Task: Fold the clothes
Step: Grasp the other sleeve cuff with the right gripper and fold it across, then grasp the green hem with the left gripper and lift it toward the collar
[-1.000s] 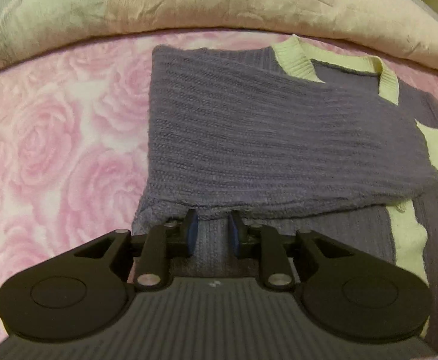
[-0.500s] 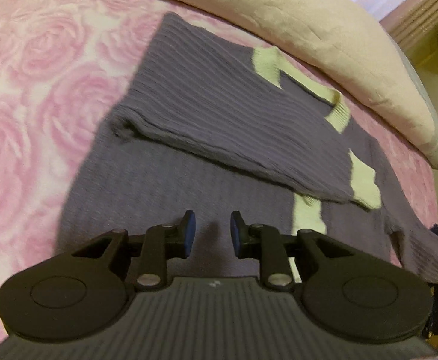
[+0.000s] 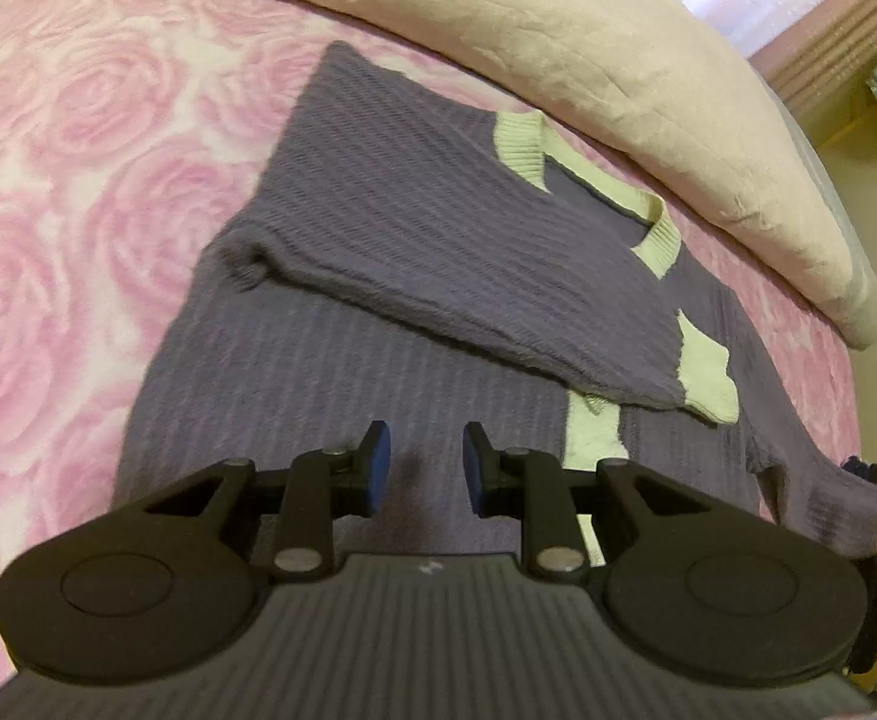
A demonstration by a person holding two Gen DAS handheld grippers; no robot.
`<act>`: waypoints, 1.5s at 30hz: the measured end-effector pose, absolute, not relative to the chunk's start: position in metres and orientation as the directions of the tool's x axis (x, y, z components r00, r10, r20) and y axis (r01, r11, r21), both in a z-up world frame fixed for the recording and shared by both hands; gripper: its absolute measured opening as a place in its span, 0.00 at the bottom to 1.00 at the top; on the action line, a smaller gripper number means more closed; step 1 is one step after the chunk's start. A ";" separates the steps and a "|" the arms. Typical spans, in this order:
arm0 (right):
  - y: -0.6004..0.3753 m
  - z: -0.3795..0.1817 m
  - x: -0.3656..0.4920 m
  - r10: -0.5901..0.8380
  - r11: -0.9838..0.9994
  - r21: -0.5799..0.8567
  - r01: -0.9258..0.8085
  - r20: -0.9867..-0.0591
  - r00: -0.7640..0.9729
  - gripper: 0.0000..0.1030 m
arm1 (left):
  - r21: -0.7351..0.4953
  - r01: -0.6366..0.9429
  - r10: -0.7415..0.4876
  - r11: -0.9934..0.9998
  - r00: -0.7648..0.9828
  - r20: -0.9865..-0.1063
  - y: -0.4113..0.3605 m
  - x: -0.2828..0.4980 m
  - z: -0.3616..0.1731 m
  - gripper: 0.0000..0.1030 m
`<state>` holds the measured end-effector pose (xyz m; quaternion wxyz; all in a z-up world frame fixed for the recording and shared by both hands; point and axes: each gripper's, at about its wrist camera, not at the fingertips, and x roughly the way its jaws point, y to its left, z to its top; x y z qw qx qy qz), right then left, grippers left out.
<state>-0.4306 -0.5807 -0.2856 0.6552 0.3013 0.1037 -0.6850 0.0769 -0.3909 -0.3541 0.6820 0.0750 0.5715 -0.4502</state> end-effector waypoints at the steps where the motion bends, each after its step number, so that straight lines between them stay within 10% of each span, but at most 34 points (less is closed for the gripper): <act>1: -0.578 -0.277 -0.409 -0.846 -0.059 0.238 0.970 -0.527 0.078 0.07 | -0.417 0.691 -0.529 0.590 -0.059 -0.847 -0.386 0.078 -0.354 0.20; 7: -0.522 -0.253 -0.243 -0.691 0.491 0.254 0.833 -0.468 0.551 0.09 | -0.459 0.606 -0.543 0.650 -0.053 -0.838 -0.355 0.093 -0.355 0.20; 8: -0.514 -0.263 -0.230 -0.654 0.520 0.228 0.823 -0.514 0.556 0.22 | -0.467 0.591 -0.548 0.658 -0.050 -0.835 -0.350 0.096 -0.354 0.20; 9: -0.506 -0.273 -0.217 -0.615 0.550 0.203 0.810 -0.559 0.557 0.68 | -0.469 0.581 -0.549 0.665 -0.045 -0.835 -0.348 0.099 -0.354 0.20; 10: -0.498 -0.283 -0.205 -0.574 0.579 0.180 0.795 -0.602 0.554 0.87 | -0.467 0.576 -0.549 0.671 -0.039 -0.835 -0.346 0.103 -0.353 0.20; 24: -0.509 -0.377 -0.246 -0.369 0.478 0.048 0.877 -0.895 0.250 0.87 | -0.657 0.480 -0.626 0.581 -0.252 -0.738 -0.417 0.071 -0.397 0.31; 28: -0.507 -0.384 -0.246 -0.369 0.488 0.050 0.872 -0.893 0.257 0.87 | -0.683 0.432 -0.644 0.589 -0.260 -0.720 -0.448 0.059 -0.414 0.30; 31: -0.501 -0.388 -0.248 -0.388 0.486 0.048 0.873 -0.883 0.265 0.87 | -0.685 0.446 -0.647 0.577 -0.263 -0.716 -0.462 0.053 -0.418 0.07; 45: -0.559 -0.377 -0.230 -0.615 0.454 -0.020 0.891 -0.731 0.297 0.83 | -0.382 0.868 -0.751 0.317 -0.016 -0.660 -0.481 0.114 -0.297 0.02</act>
